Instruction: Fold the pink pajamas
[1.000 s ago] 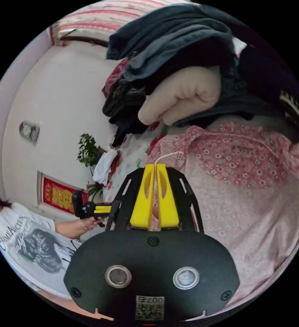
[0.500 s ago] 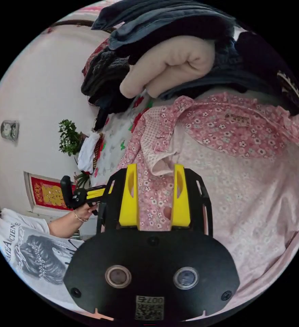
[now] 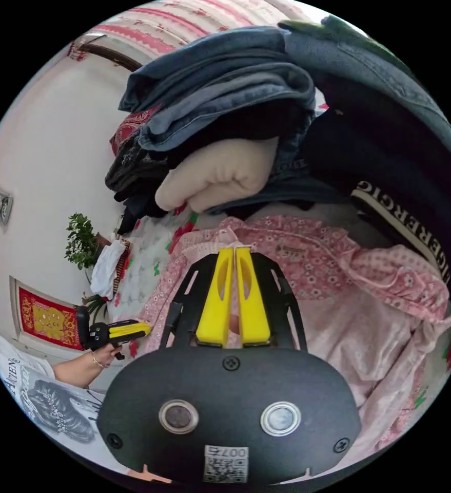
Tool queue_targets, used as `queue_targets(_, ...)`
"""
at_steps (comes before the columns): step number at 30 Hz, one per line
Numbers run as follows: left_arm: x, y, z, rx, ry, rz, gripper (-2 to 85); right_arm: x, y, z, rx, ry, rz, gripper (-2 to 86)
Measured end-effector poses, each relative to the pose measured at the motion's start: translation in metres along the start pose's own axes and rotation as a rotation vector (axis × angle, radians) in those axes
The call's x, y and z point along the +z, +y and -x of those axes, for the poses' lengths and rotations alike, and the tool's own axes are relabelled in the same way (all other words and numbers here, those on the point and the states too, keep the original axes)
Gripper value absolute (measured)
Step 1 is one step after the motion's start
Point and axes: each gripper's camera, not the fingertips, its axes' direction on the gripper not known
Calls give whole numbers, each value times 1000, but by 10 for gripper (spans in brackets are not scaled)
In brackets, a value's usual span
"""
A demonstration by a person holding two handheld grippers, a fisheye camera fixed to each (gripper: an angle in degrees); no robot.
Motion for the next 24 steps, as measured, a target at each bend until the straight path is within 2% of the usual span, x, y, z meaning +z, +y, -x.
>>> queue_targets(2, 1, -1, 0, 0, -1, -14, -10, 11, -7, -1, -23, 79, 72, 7)
queue_targets(5, 2, -5, 1, -18, 4, -13, -10, 52, -1, -8, -5, 220, 284, 24)
queue_targets(8, -10, -1, -1, -42, -22, -32, -10, 31, 23, 6, 9, 195, 201, 41)
queue_targets(10, -22, 8, -3, -46, -25, -61, -10, -6, 57, 26, -2, 122, 91, 52)
queue_targets(14, -41, 45, -8, -85, -4, -74, -8, -50, 139, 61, -67, 73, 51, 65)
queue_targets(19, -46, 97, -30, -84, 28, -13, 13, -54, 277, 121, -156, 33, 261, 87)
queue_targets(24, -31, 143, -68, -47, 37, 109, 73, -20, 366, 172, -258, 106, 432, 102)
